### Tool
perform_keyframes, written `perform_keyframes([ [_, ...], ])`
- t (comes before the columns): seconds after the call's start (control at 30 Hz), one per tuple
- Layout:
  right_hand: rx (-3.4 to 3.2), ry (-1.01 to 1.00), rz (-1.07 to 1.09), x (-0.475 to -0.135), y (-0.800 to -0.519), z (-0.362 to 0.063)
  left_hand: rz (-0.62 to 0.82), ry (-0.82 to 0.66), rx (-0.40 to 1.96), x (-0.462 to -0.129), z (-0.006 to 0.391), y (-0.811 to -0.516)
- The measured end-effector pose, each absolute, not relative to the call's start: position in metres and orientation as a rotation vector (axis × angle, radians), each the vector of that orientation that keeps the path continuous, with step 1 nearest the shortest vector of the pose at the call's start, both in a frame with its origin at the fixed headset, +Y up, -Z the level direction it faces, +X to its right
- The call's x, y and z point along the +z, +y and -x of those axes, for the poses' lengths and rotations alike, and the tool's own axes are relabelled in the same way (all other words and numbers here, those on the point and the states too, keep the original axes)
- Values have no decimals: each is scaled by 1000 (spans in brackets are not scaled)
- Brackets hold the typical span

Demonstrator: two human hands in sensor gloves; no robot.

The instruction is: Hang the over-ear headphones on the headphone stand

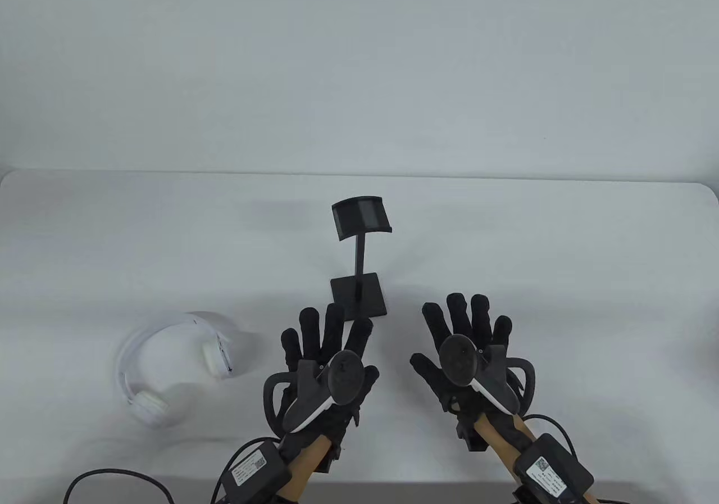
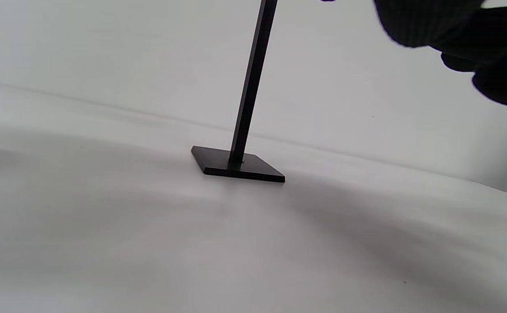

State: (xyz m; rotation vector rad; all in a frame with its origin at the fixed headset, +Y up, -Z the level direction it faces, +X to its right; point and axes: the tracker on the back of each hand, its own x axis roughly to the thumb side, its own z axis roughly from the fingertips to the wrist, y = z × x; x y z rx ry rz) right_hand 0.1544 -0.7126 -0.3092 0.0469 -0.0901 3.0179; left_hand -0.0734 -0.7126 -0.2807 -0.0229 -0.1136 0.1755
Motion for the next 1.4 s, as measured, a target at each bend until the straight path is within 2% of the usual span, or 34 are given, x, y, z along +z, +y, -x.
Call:
perform_keyframes([
  [0.33, 2965, -179, 1, -309, -708, -161, 18, -101, 190, -280, 73, -713],
  [0.63, 2951, -261, -2, -310, -706, -165, -49, -107, 204, -279, 76, -704],
  [0.83, 2865, -235, 31, -310, -701, -170, -64, -64, 234, -282, 86, -693],
  [1.07, 2828, -219, 57, -310, -700, -177, -54, 51, 157, -294, 124, -657],
  [1.17, 2813, -217, 62, -310, -699, -179, -2, 123, 83, -300, 147, -646],
  [1.4, 2809, -206, 65, -311, -699, -181, 137, 354, 89, -316, 222, -641],
])
